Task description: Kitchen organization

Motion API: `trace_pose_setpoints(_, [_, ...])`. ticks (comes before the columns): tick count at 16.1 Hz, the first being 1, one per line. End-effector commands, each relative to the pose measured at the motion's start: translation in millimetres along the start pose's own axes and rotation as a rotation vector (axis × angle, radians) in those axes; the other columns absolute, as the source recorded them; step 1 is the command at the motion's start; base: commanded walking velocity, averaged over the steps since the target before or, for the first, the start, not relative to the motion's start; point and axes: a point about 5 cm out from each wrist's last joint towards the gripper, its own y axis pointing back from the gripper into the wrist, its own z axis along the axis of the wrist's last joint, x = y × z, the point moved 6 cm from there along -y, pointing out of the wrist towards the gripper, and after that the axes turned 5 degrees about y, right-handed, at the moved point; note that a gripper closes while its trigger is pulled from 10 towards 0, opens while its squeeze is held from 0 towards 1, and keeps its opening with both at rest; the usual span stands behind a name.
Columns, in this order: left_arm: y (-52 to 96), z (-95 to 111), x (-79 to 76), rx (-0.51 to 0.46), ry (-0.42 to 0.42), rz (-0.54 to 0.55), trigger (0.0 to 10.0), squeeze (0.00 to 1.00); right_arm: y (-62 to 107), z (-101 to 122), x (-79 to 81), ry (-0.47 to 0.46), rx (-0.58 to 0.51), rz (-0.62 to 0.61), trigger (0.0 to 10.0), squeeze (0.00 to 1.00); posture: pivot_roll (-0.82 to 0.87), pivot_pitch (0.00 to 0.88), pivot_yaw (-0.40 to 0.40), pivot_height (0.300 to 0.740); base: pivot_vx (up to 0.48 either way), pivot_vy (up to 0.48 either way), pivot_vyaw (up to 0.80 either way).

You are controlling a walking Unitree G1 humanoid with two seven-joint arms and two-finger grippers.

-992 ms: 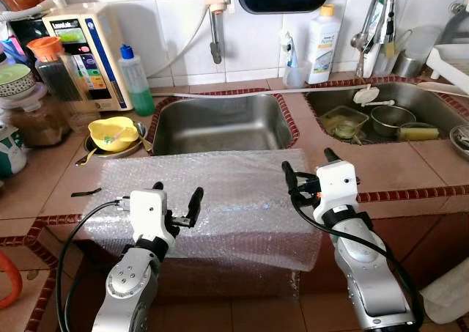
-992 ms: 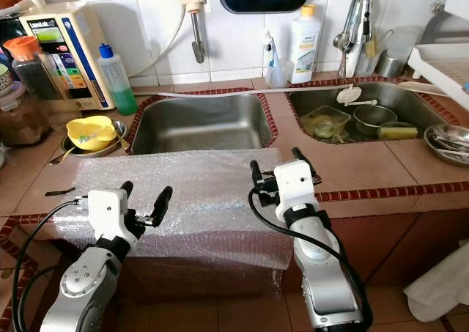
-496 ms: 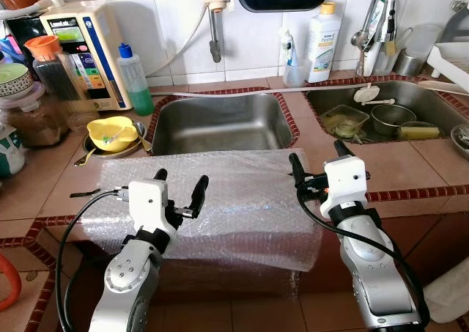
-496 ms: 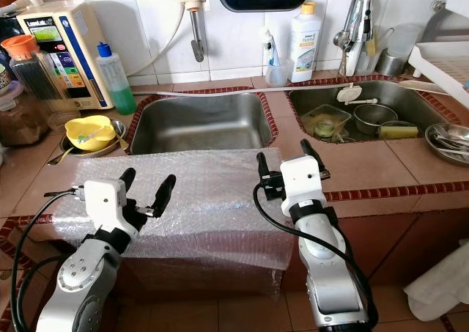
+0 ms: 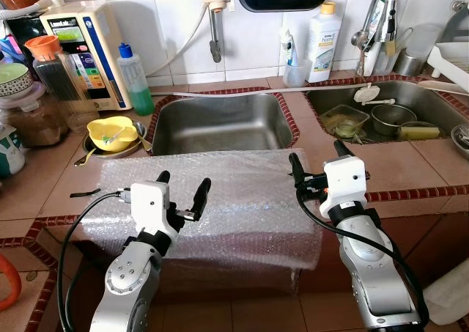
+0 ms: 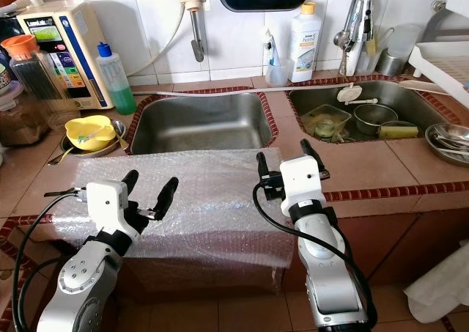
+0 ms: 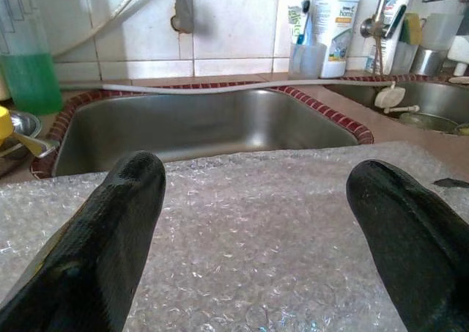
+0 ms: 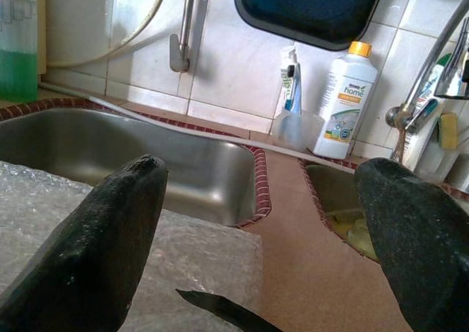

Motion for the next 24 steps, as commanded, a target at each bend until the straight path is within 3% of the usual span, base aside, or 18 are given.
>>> trace_pose_setpoints(1, [1.7, 2.0, 0.2, -0.004, -0.011, -0.003, 10.0, 0.00, 0.0, 3.4, 1.2, 0.001, -0.014, 0.001, 10.0, 0.00, -0.15, 0.000, 0.084, 0.740, 0.000, 0.000, 0.00])
trace_pose_setpoints(11, [3.5, -1.2, -0.7, 0.007, -0.015, -0.008, 10.0, 0.00, 0.7, 1.8, 4.0, 0.001, -0.010, 0.010, 10.0, 0.00, -0.15, 0.007, 0.085, 0.740, 0.214, 0.000, 0.00])
trace_pose_setpoints(24, [3.5, -2.0, -0.3, 0.011, -0.024, -0.015, 10.0, 0.00, 0.2, 2.7, 7.8, 0.004, -0.015, 0.028, 10.0, 0.00, -0.15, 0.006, 0.088, 0.740, 0.393, 0.000, 0.00])
